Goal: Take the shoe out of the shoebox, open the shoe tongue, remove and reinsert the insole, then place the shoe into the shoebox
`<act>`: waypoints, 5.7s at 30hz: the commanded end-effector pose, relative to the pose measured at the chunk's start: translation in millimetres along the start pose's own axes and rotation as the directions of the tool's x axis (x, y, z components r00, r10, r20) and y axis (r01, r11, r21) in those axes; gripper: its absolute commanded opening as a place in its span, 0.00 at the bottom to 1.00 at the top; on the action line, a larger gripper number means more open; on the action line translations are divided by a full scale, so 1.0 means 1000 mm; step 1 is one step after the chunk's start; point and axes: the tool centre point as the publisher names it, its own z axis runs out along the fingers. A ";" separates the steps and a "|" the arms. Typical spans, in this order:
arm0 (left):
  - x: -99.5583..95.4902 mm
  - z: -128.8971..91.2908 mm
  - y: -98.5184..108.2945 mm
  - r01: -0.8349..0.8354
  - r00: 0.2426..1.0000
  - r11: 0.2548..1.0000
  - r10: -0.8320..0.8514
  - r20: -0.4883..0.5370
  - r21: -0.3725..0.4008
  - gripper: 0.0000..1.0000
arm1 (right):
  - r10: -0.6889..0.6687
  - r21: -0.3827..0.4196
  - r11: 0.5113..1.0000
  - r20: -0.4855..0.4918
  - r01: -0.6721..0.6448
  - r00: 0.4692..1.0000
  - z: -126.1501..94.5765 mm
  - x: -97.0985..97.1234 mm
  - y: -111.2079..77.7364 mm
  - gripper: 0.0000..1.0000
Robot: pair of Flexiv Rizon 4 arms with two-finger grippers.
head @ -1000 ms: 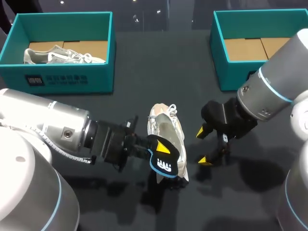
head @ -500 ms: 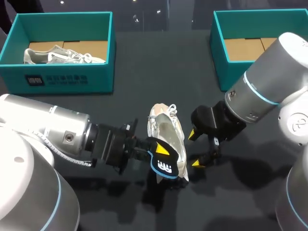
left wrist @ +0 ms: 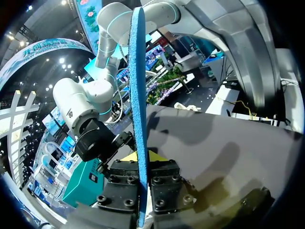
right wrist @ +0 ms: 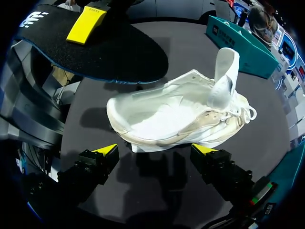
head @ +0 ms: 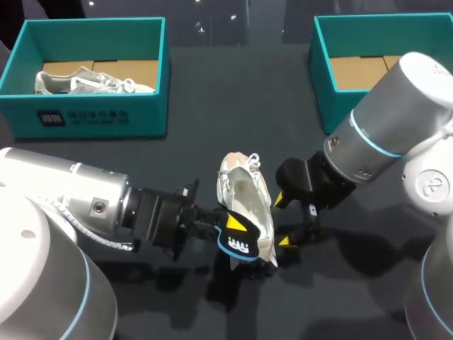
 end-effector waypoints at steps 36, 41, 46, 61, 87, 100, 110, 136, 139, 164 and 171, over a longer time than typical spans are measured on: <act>-0.010 0.024 0.005 0.011 1.000 0.990 -0.009 -0.016 0.140 0.00 | 0.003 0.001 1.000 0.007 -0.003 1.000 0.004 0.001 0.001 1.00; -0.008 0.029 0.010 0.025 1.000 0.990 -0.026 0.008 0.136 0.00 | 0.003 0.001 1.000 0.007 -0.003 1.000 0.004 0.001 0.001 1.00; -0.007 0.033 0.011 0.022 1.000 0.991 -0.024 0.015 0.132 0.00 | 0.003 0.001 1.000 0.007 -0.003 1.000 0.004 0.001 0.001 1.00; -0.003 0.041 0.008 0.071 0.989 0.985 -0.091 0.121 0.159 0.00 | 0.003 0.001 1.000 0.007 -0.003 1.000 0.004 0.001 0.001 1.00; -0.012 0.041 0.014 0.127 0.964 0.985 -0.151 0.220 0.120 0.00 | 0.003 0.001 1.000 0.007 -0.003 1.000 0.004 0.001 0.001 1.00; -0.008 0.041 0.007 0.123 0.965 0.983 -0.150 0.215 0.136 0.00 | 0.003 0.001 1.000 0.007 -0.003 1.000 0.004 0.001 0.001 1.00; -0.009 0.048 0.011 0.129 0.965 0.983 -0.155 0.214 0.130 0.00 | 0.003 0.001 1.000 0.007 -0.003 1.000 0.004 0.001 0.001 1.00; -0.012 0.052 0.025 0.131 0.951 0.988 -0.149 0.271 0.084 0.00 | 0.003 0.001 1.000 0.007 -0.003 1.000 0.004 0.001 0.001 1.00; -0.012 0.051 0.026 0.130 0.949 0.988 -0.147 0.277 0.079 0.00 | 0.003 0.001 1.000 0.007 -0.003 1.000 0.004 0.001 0.001 1.00; -0.011 0.048 0.041 0.174 0.938 0.983 -0.185 0.295 0.063 0.00 | 0.003 0.001 1.000 0.007 -0.003 1.000 0.004 0.001 0.001 1.00; -0.009 0.049 0.047 0.168 0.941 0.985 -0.175 0.290 0.050 0.00 | 0.003 0.001 1.000 0.007 -0.003 1.000 0.004 0.001 0.001 1.00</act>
